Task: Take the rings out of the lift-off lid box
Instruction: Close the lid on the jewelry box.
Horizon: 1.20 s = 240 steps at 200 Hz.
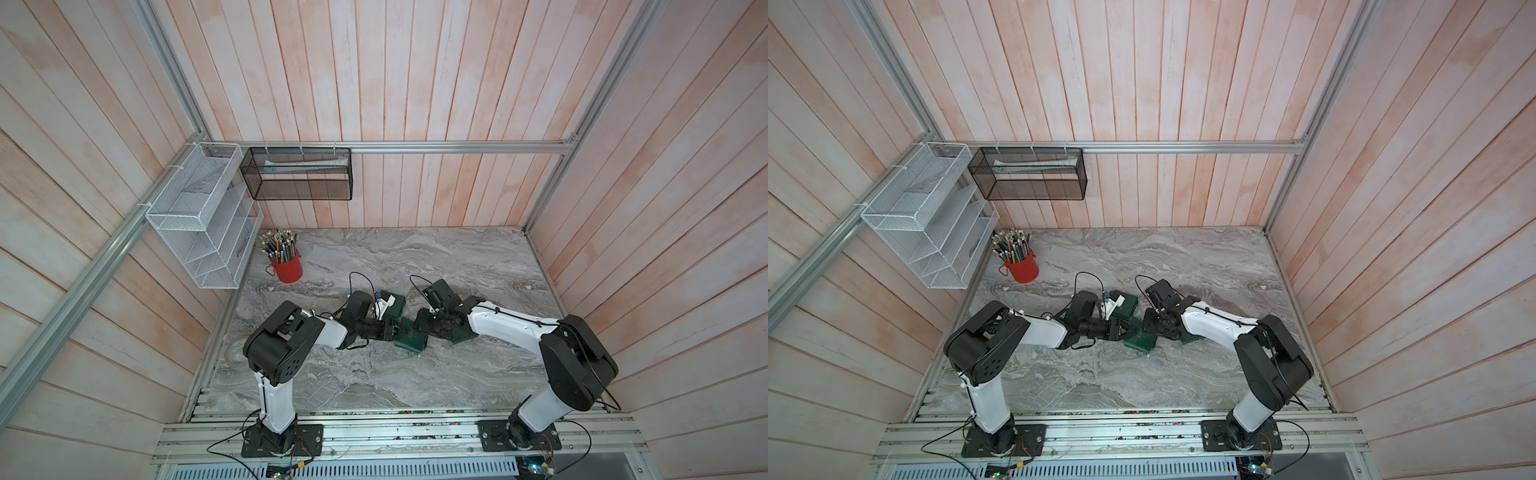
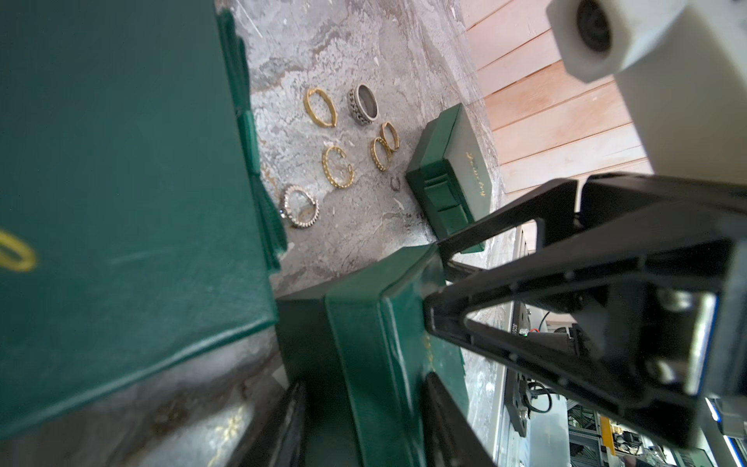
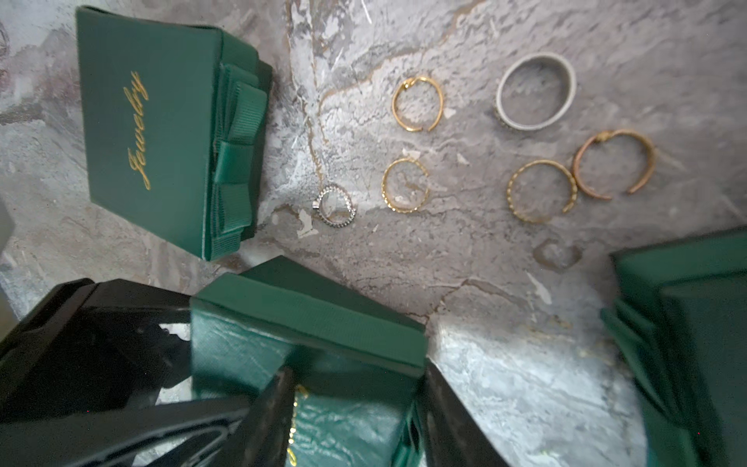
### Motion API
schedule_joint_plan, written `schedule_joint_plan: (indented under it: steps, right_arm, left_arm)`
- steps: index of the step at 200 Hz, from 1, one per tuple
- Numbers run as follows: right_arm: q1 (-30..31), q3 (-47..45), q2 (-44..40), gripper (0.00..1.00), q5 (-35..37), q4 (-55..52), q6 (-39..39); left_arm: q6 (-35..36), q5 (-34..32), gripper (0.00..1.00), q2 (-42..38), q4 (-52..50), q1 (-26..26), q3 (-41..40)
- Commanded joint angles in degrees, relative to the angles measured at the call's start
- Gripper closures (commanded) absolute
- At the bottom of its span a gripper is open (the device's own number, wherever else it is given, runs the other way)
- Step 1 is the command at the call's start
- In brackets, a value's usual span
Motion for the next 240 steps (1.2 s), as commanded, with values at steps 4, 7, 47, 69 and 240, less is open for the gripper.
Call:
schedule_joint_plan:
  steps: [4, 7, 47, 69, 240]
  right_arm:
    - [2.9, 2.4, 2.0, 0.50, -10.1, 8.9, -0.9]
    - [2.9, 2.5, 2.0, 0.50, -10.1, 8.9, -0.9]
    - [2.9, 2.5, 2.4, 0.50, -10.0, 8.5, -0.9]
    - [2.6, 2.6, 2.7, 0.49, -9.7, 8.0, -1.2]
    - [0.4, -1.6, -6.0, 0.21, -4.4, 4.6, -11.1]
  left_arm:
    - [1.2, 0.5, 0.76, 8.2, -9.1, -3.2, -1.6]
    - [1.1, 0.6, 0.77, 8.4, -9.0, -3.2, -1.6]
    - [0.2, 1.7, 1.00, 9.0, -6.3, -2.7, -2.9]
    - [0.2, 2.0, 1.00, 9.2, -6.0, -2.6, -3.0]
    - [2.8, -1.0, 0.03, -2.5, -15.0, -0.7, 0.1]
